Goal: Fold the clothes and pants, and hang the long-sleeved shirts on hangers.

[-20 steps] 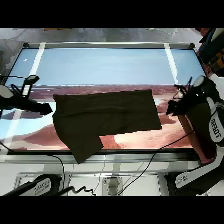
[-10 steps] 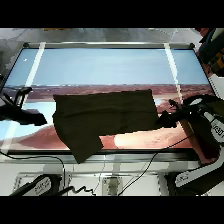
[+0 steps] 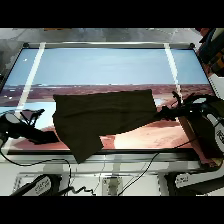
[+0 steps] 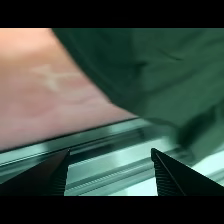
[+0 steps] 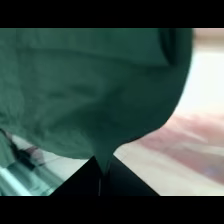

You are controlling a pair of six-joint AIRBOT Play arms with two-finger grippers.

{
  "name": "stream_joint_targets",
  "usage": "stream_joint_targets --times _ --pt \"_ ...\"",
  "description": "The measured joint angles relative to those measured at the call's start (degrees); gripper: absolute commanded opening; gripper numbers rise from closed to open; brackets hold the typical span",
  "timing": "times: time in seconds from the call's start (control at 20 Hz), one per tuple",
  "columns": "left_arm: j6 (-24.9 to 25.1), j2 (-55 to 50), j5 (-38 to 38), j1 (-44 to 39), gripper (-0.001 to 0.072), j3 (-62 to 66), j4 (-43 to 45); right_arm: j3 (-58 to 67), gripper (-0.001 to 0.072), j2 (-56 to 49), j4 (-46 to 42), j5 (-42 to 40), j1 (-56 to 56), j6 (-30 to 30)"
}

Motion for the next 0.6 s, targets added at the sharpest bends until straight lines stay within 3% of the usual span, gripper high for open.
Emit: stream_joint_targets --times 0.35,0.5,0.6 --pt "2.01 0.04 4.37 -2.32 0.0509 -9.46 -10.67 -0.04 0.0009 6.45 -0.31 -5.99 4.61 -0.31" --pt "2.89 0.04 8.00 -7.41 0.0269 -12.00 -12.48 -0.07 0.0009 7.02 -0.31 -6.84 5.25 -0.13" --pt "3.26 0.02 10.38 -10.69 0.0037 -12.76 -12.81 0.00 0.0009 7.26 -0.28 -6.97 5.44 0.46"
